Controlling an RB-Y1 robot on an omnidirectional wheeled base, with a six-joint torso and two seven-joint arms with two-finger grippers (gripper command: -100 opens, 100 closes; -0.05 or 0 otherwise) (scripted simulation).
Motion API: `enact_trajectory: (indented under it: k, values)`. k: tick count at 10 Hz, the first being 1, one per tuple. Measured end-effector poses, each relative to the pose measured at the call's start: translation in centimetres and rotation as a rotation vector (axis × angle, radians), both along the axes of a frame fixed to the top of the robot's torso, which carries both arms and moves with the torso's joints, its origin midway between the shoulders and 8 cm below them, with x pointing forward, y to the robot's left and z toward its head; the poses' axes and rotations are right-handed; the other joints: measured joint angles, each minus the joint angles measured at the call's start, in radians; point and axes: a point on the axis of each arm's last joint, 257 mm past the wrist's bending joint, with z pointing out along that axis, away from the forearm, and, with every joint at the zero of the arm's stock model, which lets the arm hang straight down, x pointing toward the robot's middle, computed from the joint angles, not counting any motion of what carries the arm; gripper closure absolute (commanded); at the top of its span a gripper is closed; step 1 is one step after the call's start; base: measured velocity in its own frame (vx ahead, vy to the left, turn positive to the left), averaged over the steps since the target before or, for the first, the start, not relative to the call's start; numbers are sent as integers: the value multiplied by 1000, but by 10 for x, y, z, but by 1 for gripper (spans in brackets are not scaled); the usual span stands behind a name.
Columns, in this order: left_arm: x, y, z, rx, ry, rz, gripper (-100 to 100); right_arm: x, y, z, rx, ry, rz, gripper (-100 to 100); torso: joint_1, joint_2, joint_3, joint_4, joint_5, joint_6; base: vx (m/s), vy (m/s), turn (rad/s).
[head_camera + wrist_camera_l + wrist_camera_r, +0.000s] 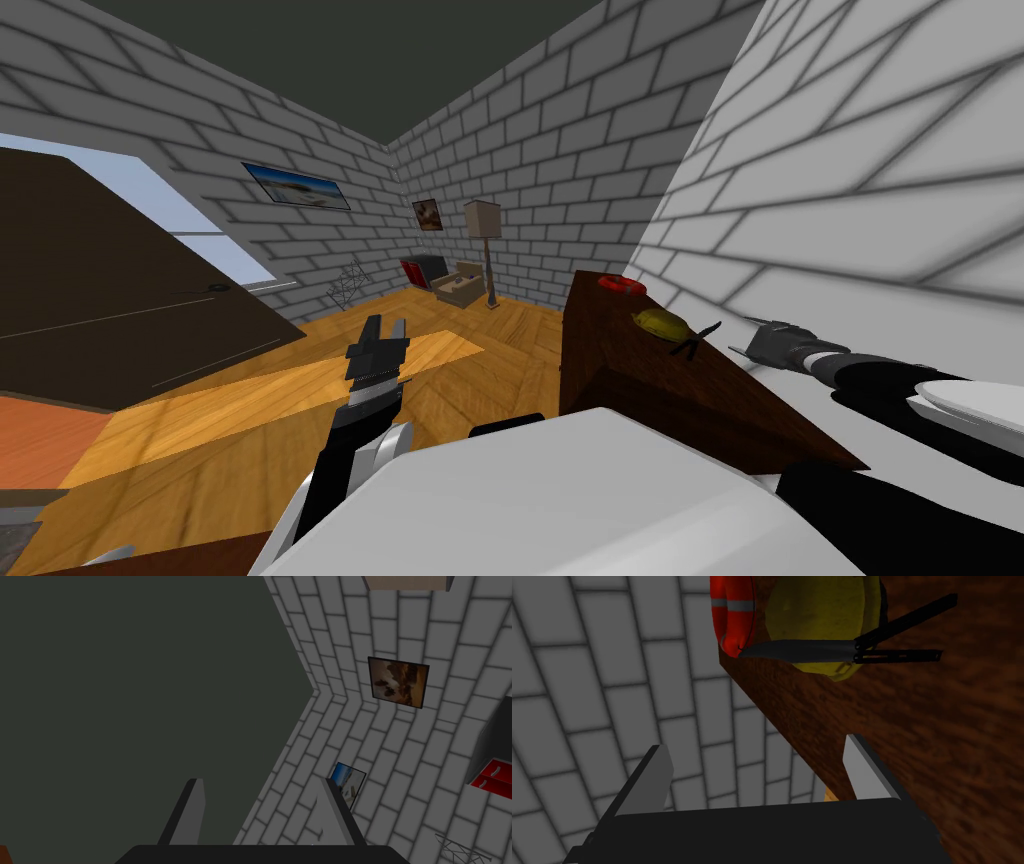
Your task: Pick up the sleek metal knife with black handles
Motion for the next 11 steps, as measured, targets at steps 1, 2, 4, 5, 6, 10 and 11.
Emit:
enact_trajectory:
  k: [1,2,4,5,6,10,11]
  values:
    - [0,0,0,0,0,0,0,0,2,0,-44,63,32,-100,0,0,0,0,0,0,-3,-6,36]
    - [0,0,0,0,0,0,0,-2,3,-1,-68,106,50,-100,-1,0,0,0,0,0,0,-8,53]
    - [0,0,0,0,0,0,0,-4,6,-5,-138,225,107,-100,-1,-1,-1,0,0,0,5,-18,72]
    - [0,0,0,0,0,0,0,-8,6,-9,-158,269,124,-100,-2,-1,0,0,-1,0,8,-16,51]
    - [0,0,0,0,0,0,0,-12,6,-13,-185,324,147,-100,-2,-1,-1,0,-1,0,6,-14,34]
    - [0,0,0,0,0,0,0,-24,10,-28,-262,515,236,-100,-3,-2,-1,0,-1,0,15,-32,67]
    - [0,0,0,0,0,0,0,-29,12,-32,-279,569,262,-100,-3,-2,-1,0,-1,0,27,-48,107]
